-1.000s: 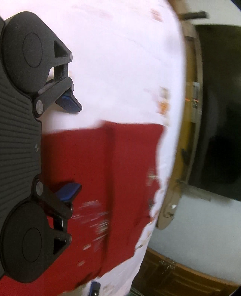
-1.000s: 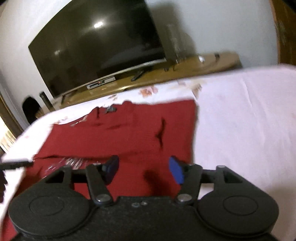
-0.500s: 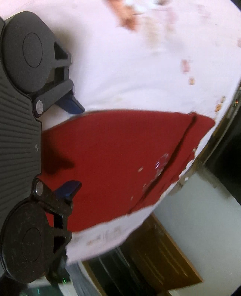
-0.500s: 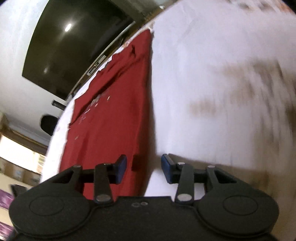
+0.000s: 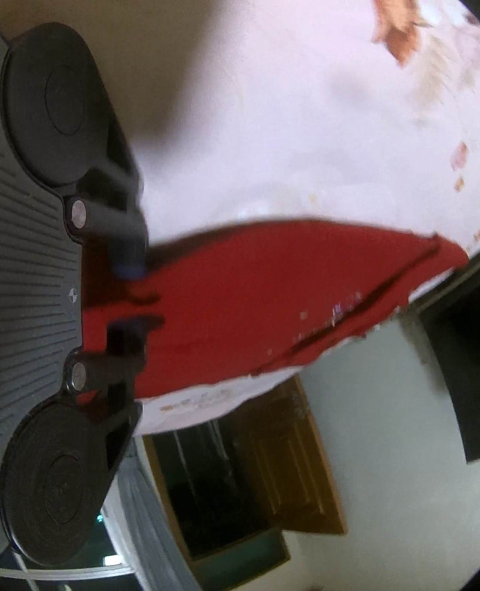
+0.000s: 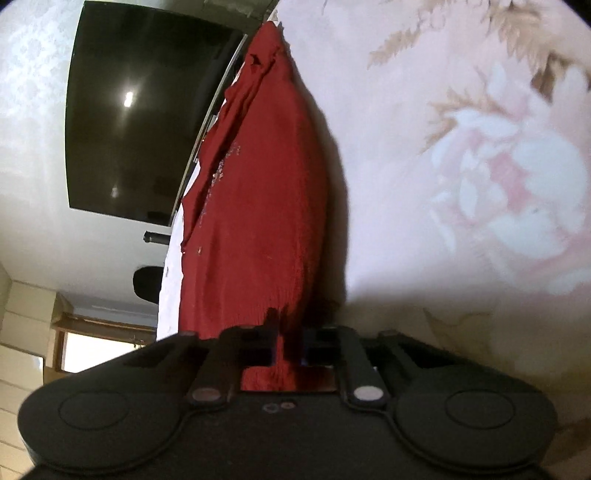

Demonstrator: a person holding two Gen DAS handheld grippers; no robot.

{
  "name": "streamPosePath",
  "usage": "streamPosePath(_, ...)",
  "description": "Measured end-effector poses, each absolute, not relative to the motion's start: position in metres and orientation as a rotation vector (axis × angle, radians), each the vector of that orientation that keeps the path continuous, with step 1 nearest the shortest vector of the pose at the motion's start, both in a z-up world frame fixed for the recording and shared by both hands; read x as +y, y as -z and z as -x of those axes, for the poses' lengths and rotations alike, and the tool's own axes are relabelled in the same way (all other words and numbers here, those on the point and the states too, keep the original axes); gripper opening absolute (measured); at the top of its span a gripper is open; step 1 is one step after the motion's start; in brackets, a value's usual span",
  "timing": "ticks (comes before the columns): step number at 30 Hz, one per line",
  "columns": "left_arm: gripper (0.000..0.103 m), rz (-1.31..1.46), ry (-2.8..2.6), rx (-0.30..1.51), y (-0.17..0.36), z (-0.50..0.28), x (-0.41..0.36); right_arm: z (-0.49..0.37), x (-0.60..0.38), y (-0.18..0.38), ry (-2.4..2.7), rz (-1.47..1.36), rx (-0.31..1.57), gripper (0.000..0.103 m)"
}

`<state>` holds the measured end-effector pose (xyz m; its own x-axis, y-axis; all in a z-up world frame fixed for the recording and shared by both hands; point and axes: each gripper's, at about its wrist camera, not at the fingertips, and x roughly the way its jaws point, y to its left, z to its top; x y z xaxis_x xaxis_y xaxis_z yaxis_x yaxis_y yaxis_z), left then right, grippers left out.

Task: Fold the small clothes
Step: 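Grasp the sweater hem with both tools and lift it to fold upward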

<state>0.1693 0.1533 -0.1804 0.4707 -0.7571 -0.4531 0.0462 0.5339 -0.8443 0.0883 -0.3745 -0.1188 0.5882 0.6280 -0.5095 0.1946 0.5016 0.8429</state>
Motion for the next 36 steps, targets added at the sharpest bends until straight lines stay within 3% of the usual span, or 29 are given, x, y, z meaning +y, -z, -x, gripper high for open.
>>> streamPosePath(4, 0.004, 0.864, 0.561, 0.910, 0.175, -0.167, 0.146, -0.089, -0.365, 0.117, -0.312, -1.032, 0.920, 0.006)
streamPosePath(11, 0.003, 0.868, 0.550, 0.784, 0.155, -0.143, 0.170, -0.091, -0.355, 0.052, -0.425, -0.888, 0.765, 0.005)
streamPosePath(16, 0.002, 0.808, 0.501, 0.836, 0.177, -0.137, 0.175, -0.084, -0.363, 0.100, -0.287, -0.778, 0.953, 0.003)
streamPosePath(18, 0.002, 0.753, 0.490, 0.838, 0.171, -0.138, 0.167, -0.076, -0.376, 0.116, -0.289, -0.936, 0.905, 0.003)
streamPosePath(36, 0.002, 0.812, 0.485, 0.835, 0.174, -0.122, 0.159, -0.075, -0.366, 0.104, -0.311, -0.823, 0.915, 0.005)
